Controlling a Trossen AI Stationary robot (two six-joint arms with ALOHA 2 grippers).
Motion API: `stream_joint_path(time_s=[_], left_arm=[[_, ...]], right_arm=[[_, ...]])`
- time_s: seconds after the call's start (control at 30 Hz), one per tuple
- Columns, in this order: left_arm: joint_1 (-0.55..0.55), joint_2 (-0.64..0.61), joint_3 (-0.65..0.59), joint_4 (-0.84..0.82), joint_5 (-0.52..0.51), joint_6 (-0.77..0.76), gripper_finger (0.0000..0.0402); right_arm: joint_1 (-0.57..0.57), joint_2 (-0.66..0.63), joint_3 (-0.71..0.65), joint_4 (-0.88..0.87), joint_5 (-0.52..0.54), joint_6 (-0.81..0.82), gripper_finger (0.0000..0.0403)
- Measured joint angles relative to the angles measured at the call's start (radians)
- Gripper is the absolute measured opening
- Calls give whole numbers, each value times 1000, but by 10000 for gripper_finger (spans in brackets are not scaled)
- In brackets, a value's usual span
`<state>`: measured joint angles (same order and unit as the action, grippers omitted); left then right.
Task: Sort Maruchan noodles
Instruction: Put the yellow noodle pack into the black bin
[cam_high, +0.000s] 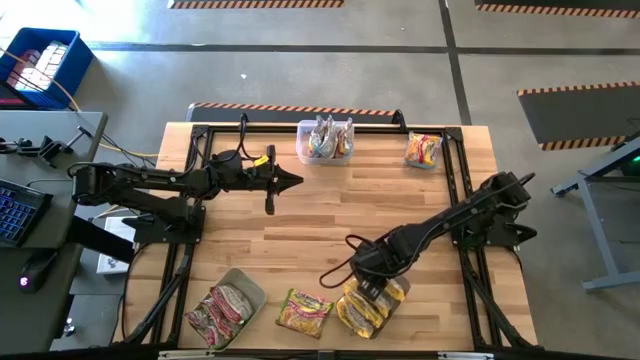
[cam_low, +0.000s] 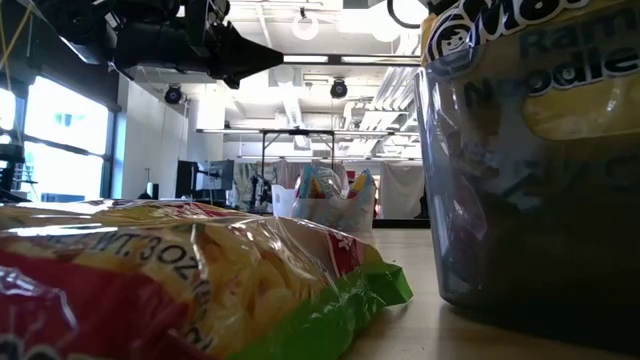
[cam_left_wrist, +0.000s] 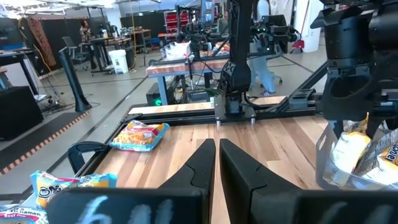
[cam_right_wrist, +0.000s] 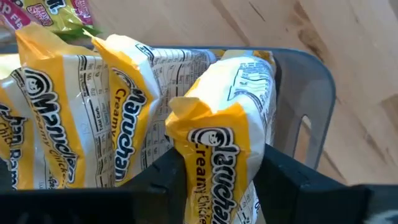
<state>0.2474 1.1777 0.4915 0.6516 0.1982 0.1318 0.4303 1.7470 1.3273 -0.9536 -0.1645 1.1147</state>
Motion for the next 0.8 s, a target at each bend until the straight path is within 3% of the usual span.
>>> stream_joint_path(time_s=[0.3,0.43,0.53,0.8], left_arm=[[0,0,0,-3,0,0,15],[0,0,0,-4,0,0,15],[0,0,0,-4,0,0,15],[-1,0,0,-4,0,0,15]], right_arm=[[-2,0,151,-104,12,-102,205],[30,0,204,-177,43,-140,204],[53,-1,182,-159,41,-155,167],[64,0,118,-59,123,-204,10]])
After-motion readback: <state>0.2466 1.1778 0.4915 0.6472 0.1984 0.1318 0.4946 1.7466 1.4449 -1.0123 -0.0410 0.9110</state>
